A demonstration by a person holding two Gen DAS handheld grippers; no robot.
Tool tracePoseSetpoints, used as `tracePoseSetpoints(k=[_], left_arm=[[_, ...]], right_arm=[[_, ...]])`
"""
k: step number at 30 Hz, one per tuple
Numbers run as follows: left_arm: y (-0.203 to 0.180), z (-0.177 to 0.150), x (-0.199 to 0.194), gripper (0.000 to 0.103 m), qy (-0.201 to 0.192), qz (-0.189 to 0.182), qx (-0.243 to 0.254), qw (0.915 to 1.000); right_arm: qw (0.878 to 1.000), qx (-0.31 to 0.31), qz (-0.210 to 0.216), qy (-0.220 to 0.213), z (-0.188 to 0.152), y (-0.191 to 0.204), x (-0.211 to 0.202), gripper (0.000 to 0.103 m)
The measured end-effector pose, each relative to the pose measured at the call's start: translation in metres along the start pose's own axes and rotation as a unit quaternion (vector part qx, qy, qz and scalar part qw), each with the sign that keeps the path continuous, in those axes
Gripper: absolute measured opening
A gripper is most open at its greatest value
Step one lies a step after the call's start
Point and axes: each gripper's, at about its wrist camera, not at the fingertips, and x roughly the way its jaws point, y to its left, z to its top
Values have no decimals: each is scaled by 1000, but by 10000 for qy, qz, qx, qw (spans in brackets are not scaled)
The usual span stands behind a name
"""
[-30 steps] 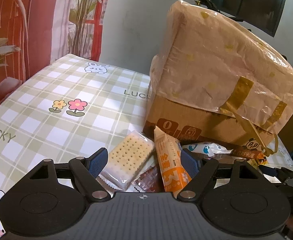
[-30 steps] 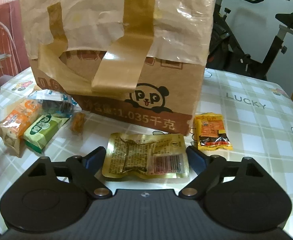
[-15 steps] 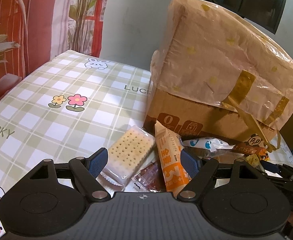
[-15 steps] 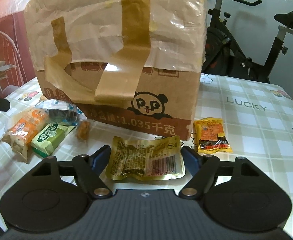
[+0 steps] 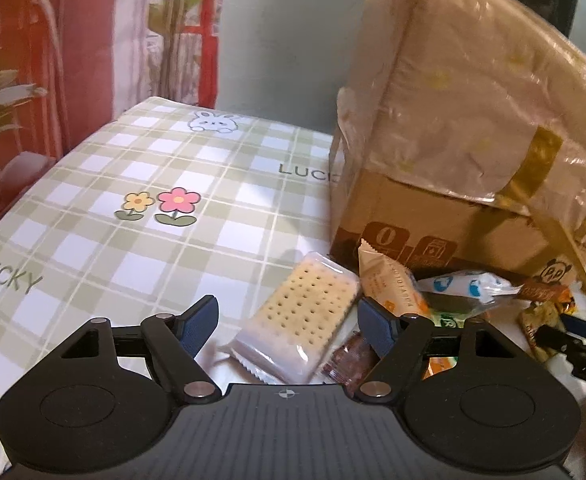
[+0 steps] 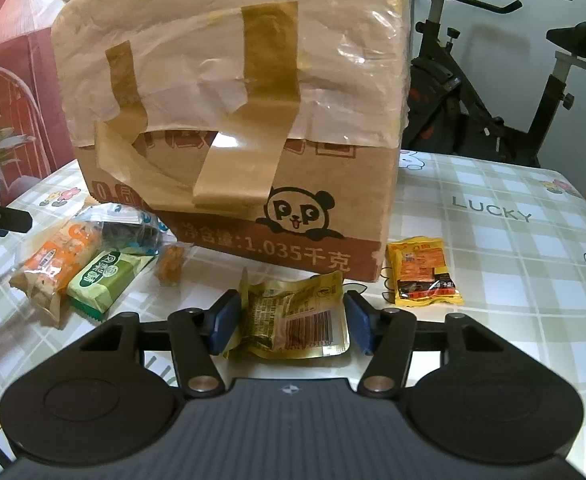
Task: Organize snacks
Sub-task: 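Grasp the gold sausage packet with the right tool while the left grasps the cracker pack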
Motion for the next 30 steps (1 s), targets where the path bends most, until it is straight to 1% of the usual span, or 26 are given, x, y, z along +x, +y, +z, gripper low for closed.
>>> tracePoseSetpoints(k=[5,7,9,11,12,13,14,15,18,19,22,26,29,30], left_arm=[[-4,3,21,78,156,-144,454,9987],[-7,2,29,78,246,-140,600,9978],[-8,0,34,78,299,-75,653,9974],[-9,-2,35,78,265,-48,646,9975],[-9,-3,35,75,253,-32,655,9975],[-9,-4,33,70,226,-28,665,9975],[-10,-4,30,61,203,-52,670,9975],[-9,-5,28,58,201,-47,662,9976],[-7,-9,22,53,165,-20,505,9986],[-6,-11,20,52,154,-5,421,9990],[0,-15,12,51,156,-24,132,9998],[3,-16,2,51,81,-55,-78,9999],[1,-13,-4,51,-41,-89,-94,9999],[0,-12,-6,51,-76,-100,-86,9999]], right_arm=[[10000,46,16,42,0,-1,2,59],[10000,60,18,57,0,-2,2,59],[9999,78,22,72,0,-2,3,59],[9999,100,26,88,0,-2,3,59],[9999,113,29,96,0,-3,4,59],[9999,126,31,108,0,-3,4,60],[9998,135,40,107,0,-3,4,60],[9998,136,50,109,0,-4,4,63],[9999,71,57,130,0,-1,6,67],[9999,55,72,138,0,0,6,70],[9998,-64,66,193,1,4,9,73],[9996,-177,22,228,1,8,10,74],[9996,-179,22,234,1,7,10,74],[9995,-188,7,241,2,7,10,72]])
